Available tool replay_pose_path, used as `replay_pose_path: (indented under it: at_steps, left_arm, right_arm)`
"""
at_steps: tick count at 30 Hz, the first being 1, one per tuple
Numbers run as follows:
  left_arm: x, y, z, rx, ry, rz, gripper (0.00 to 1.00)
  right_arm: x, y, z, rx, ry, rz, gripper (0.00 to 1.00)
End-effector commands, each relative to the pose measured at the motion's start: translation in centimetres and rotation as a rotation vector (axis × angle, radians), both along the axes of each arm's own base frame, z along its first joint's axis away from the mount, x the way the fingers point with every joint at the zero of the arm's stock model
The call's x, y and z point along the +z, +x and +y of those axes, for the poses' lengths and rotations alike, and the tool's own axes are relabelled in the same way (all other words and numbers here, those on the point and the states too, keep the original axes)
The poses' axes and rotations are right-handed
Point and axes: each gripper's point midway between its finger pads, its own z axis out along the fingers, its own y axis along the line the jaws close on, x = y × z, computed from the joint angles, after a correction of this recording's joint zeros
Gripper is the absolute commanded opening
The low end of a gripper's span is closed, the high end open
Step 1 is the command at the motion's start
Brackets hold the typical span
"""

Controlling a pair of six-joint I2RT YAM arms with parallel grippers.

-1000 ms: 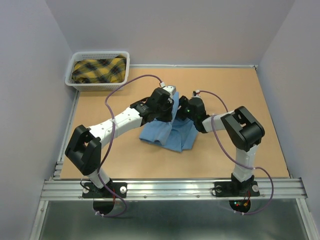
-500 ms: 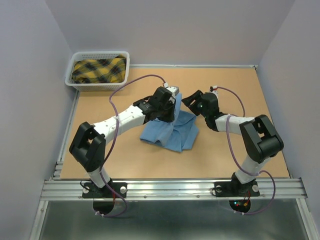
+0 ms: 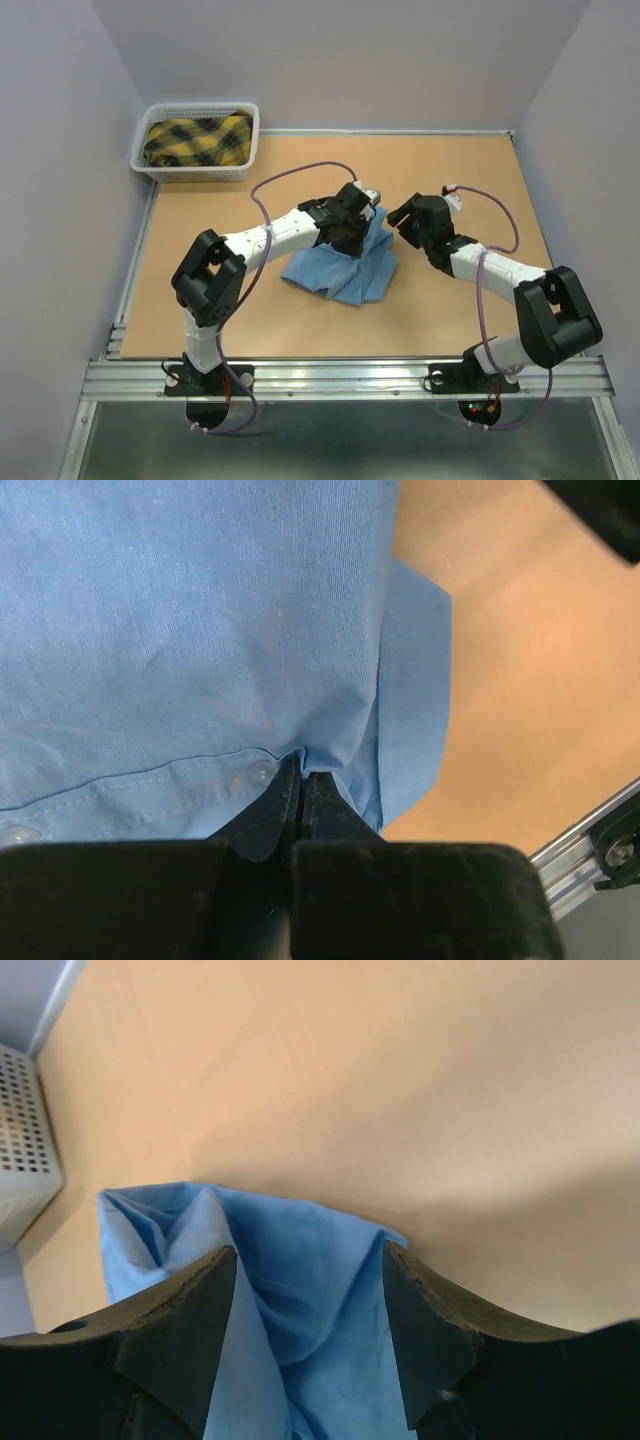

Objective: Fold and stack the long sleeve shirts
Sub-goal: Fold the shirt

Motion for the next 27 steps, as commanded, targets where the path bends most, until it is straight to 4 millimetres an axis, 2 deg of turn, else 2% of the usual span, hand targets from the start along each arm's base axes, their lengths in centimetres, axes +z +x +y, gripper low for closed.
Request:
replay_pose_path:
  at_steps: [1,5,9,13,14,17,18,20,22,25,26,27]
  left_arm:
    - [2.4,0.5,-1.9,0.001,-0.063,-0.007,0.0]
    - [2.1,0.6,-3.3,0.014,-0.084,0.019,0.01]
    - [1.7,0.5,-4.3,0.032,-0.106,0.055,0.09]
    - [2.7,0.3,-4.9,0.037,-0.138,0.046,0.37]
    - [3.2,0.3,-5.0,0.042,-0.152,0.043,0.41]
    - [6.8,0.5,-5.2,0.057,-0.233,-0.006,0.56]
    - [8.8,0.4,-5.0,0.063,-0.267,-0.035,0.61]
    - [10.4,0.7,-4.4,0.091,-0.293,-0.073,0.71]
    - [12.5,0.5,-3.2,0.119,-0.314,-0.113,0.75]
    - [13.3,0.3,-0.8,0.174,-0.323,-0.145,0.75]
    - [13.1,0.2,-0.2,0.187,-0.325,-0.147,0.73]
    - [12.4,0.0,1.3,0.215,-0.311,-0.149,0.73]
  right_arm:
    - [-1.7,-2.0,-2.4,-0.067,-0.063,0.057,0.66]
    - [-1.9,-2.8,-3.1,-0.08,-0.065,0.064,0.66]
    - [-1.3,-3.2,-3.0,-0.075,-0.049,0.053,0.66]
    - [-0.2,-3.3,-3.1,-0.072,-0.044,0.028,0.67]
    - [-0.2,-3.4,-3.1,-0.068,-0.045,0.028,0.67]
    - [0.7,-3.4,-2.9,-0.052,-0.037,0.011,0.67]
    - [0.9,-3.4,-2.8,-0.042,-0.04,0.008,0.67]
    - [1.6,-3.4,-2.3,-0.018,-0.032,-0.002,0.66]
    - [2.3,-3.3,-1.8,0.008,-0.022,-0.007,0.66]
    - [2.9,-3.2,-1.4,0.036,-0.022,-0.012,0.66]
    - [3.7,-2.8,-1.1,0.043,-0.015,-0.03,0.66]
    - [3.5,-3.0,-1.0,0.056,-0.029,-0.01,0.66]
